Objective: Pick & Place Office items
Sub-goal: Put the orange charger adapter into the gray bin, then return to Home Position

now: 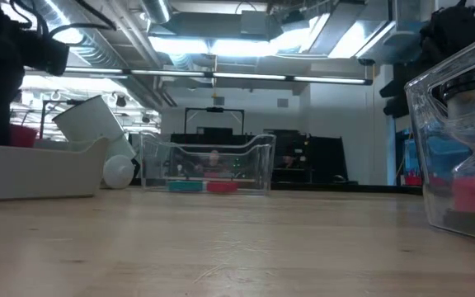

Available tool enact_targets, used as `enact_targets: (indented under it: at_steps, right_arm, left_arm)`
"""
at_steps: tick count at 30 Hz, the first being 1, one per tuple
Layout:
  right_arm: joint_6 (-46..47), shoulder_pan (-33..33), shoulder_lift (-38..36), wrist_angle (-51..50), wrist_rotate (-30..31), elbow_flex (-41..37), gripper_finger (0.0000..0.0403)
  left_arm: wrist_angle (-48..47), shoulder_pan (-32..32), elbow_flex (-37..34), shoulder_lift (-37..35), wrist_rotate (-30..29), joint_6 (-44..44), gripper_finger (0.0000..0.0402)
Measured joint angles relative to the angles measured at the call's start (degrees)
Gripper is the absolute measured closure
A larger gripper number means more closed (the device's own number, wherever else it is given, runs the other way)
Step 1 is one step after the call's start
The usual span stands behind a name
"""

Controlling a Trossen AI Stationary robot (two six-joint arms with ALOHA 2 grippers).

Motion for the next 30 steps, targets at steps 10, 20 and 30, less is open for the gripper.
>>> enact_targets:
  at_steps: [10, 20, 30]
  right_arm:
    - [2.12, 0.00, 0.00, 0.16, 6.97, 0.02, 0.0153]
    - [-4.75, 0.00, 0.00, 0.16, -1.75, 0.02, 0.0164]
    - [-4.37, -0.02, 0.02, 0.19, -9.57, 0.02, 0.0164]
  left_arm:
    - [-0.25, 0.02, -0.90, 0.00, -0.73, 2.36, 0.0233]
    - [-10.54, -0.07, 7.94, 0.00, -0.38, 7.58, 0.0198]
    - [-20.36, -8.13, 17.62, -8.49, -13.94, 10.04, 0.0230]
